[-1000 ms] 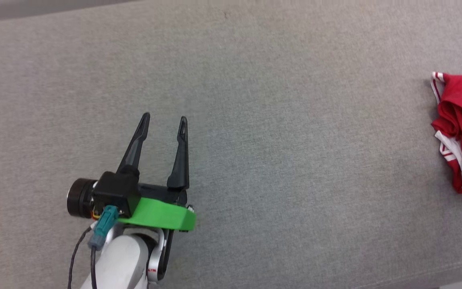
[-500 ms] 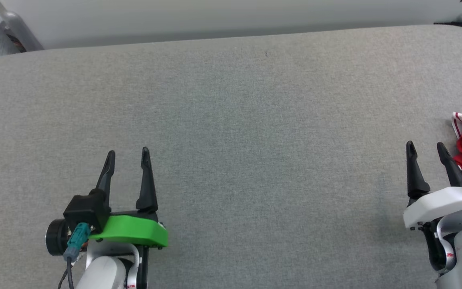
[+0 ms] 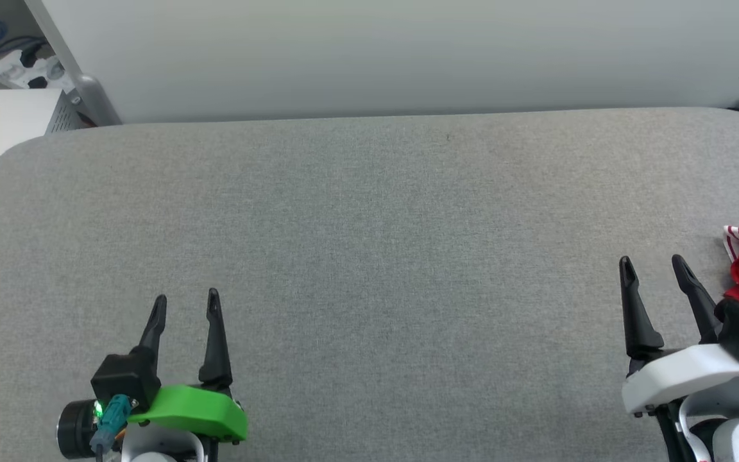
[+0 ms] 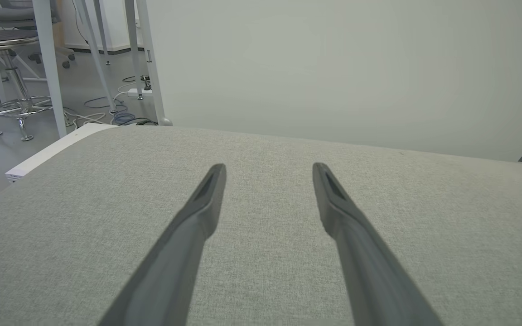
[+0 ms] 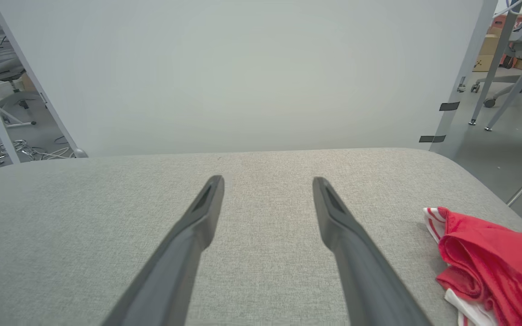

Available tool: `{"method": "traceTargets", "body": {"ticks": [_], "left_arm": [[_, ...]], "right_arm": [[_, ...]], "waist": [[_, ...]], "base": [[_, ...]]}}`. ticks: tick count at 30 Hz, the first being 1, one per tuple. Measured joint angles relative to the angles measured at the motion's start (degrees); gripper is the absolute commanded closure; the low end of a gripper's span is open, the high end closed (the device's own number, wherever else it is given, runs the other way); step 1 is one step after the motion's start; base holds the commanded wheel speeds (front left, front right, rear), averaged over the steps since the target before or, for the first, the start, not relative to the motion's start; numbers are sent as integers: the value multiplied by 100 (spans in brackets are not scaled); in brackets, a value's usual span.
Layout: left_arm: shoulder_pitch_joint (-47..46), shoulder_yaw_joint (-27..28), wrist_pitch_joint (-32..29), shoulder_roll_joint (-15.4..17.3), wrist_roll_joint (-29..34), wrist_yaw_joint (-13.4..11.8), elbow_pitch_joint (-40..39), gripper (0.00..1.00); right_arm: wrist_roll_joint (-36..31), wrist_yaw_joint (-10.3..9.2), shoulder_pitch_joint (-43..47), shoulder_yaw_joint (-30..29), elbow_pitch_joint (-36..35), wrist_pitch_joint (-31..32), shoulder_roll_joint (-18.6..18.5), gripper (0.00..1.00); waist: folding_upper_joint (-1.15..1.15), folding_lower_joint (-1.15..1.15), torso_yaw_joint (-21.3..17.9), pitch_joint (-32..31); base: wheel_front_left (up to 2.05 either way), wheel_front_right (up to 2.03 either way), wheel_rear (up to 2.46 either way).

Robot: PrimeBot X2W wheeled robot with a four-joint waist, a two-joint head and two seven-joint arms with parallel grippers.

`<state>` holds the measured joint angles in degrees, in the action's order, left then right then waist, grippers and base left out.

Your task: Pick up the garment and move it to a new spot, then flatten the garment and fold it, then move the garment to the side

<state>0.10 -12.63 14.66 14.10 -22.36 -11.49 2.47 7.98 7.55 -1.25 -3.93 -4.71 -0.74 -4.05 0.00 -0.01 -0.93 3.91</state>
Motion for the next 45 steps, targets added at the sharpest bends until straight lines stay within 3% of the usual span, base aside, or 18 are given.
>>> {"method": "traceTargets", "body": {"ticks": [19, 45], "left_arm": [[440, -189, -16, -9, -92, 43, 197, 0], [457, -229, -31, 38, -132, 10, 305, 0]], "right_arm": [[-187, 0, 834, 276, -506, 259, 69, 0], [-166, 0, 839, 310, -605, 301, 104, 0]], "waist": [[0, 0, -150, -661], [0, 0, -109, -638]], "base": [[0, 0, 0], [0, 0, 0]]}}
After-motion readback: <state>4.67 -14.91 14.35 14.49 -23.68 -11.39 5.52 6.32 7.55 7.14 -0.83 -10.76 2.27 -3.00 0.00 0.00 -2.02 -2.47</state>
